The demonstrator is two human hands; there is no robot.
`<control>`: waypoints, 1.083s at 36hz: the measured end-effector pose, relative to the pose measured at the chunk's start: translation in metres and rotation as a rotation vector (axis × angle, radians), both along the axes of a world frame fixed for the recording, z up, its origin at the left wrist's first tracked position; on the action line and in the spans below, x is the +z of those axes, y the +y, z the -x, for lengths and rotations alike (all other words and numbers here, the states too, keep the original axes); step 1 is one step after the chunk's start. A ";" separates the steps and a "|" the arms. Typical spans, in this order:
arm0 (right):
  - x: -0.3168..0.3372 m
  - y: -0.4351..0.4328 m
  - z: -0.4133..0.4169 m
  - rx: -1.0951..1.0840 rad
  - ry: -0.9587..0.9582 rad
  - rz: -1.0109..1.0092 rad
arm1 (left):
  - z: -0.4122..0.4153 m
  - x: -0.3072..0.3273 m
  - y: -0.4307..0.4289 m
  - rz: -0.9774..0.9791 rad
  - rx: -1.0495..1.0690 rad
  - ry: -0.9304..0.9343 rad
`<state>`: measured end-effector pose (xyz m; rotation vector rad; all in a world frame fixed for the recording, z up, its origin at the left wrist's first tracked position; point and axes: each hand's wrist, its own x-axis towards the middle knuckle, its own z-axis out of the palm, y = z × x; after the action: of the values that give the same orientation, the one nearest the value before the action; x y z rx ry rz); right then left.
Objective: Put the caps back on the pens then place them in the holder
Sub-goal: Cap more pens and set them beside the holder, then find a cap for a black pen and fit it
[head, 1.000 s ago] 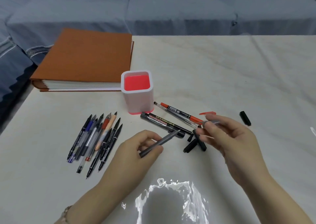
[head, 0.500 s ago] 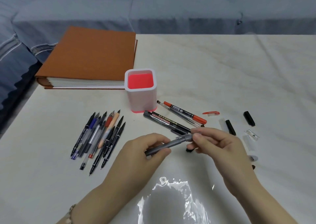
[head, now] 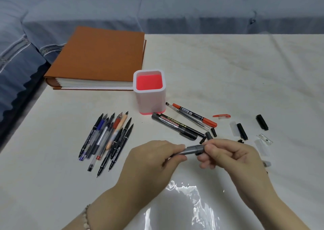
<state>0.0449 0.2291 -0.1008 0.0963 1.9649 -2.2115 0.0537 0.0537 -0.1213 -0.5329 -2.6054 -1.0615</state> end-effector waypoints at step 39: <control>-0.059 0.018 0.065 -0.137 0.326 -0.960 | 0.024 -0.044 -0.060 0.550 0.457 -0.443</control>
<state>-0.0205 0.2471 -0.1596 -0.0086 3.0975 -1.1865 0.0295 -0.0064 -0.1650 0.2358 -3.1857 -0.3324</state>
